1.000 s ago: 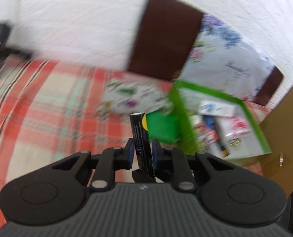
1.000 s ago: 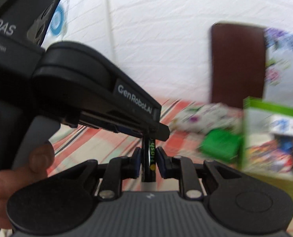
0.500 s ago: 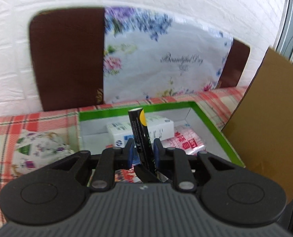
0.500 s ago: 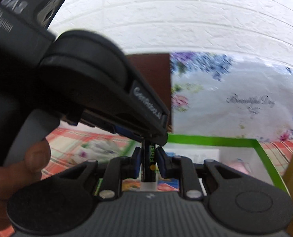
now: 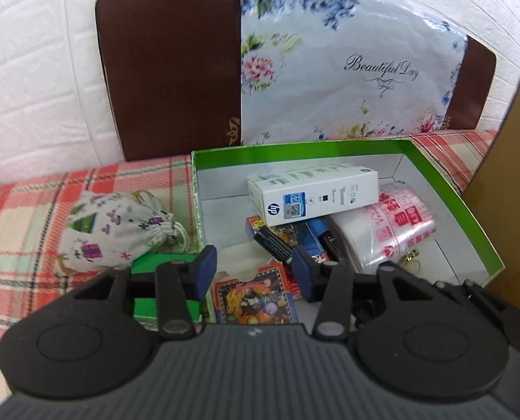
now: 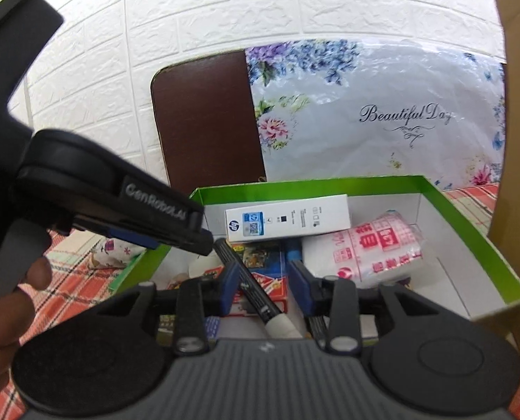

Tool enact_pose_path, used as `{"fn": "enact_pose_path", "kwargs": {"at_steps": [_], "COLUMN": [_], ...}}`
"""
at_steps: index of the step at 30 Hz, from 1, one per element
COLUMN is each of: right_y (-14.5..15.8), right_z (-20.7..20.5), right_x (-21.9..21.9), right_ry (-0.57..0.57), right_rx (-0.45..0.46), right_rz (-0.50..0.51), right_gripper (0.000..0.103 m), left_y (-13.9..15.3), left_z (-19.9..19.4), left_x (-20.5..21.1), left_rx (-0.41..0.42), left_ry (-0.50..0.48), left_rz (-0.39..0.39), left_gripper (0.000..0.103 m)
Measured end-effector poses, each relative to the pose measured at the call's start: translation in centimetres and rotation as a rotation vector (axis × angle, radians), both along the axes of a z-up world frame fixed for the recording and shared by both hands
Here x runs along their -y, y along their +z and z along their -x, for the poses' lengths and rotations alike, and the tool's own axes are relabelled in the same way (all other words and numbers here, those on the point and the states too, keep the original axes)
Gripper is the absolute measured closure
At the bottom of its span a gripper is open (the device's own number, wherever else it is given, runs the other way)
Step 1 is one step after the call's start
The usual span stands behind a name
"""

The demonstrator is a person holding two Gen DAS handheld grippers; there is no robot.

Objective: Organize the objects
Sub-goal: 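Carry the marker into the green box and open the left gripper, then withdraw the open left gripper from the green box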

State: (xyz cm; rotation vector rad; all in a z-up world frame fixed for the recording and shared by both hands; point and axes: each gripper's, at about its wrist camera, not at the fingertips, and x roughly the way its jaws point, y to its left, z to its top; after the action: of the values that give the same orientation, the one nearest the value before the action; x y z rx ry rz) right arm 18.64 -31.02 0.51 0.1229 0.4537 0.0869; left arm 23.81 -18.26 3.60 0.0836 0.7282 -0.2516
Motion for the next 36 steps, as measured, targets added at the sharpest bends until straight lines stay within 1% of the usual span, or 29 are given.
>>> {"fn": "enact_pose_path", "kwargs": {"at_steps": [2, 7, 16, 26, 36], "right_y": [0.7, 1.5, 2.4, 3.2, 3.0], "right_z": [1.4, 2.9, 5.7, 7.0, 7.4], "right_x": [-0.1, -0.2, -2.4, -5.8, -9.6], "right_ry": [-0.010, -0.015, 0.019, 0.081, 0.159], "right_rx": [0.010, 0.018, 0.019, 0.042, 0.031], "right_rz": [-0.005, -0.004, 0.025, 0.068, 0.109], "right_gripper": [0.063, 0.062, 0.062, 0.061, 0.060], "left_y": [0.4, 1.2, 0.5, 0.3, -0.6], "left_z": [0.8, 2.9, 6.0, 8.2, 8.9], "left_x": [0.0, -1.5, -4.7, -8.0, -12.1], "left_rx": [0.034, 0.059, 0.056, 0.078, 0.064], "left_ry": [0.008, 0.032, 0.094, 0.144, 0.215], "left_rz": [-0.025, -0.025, -0.048, -0.054, -0.047], "left_gripper": [0.048, 0.047, 0.047, 0.046, 0.046]}}
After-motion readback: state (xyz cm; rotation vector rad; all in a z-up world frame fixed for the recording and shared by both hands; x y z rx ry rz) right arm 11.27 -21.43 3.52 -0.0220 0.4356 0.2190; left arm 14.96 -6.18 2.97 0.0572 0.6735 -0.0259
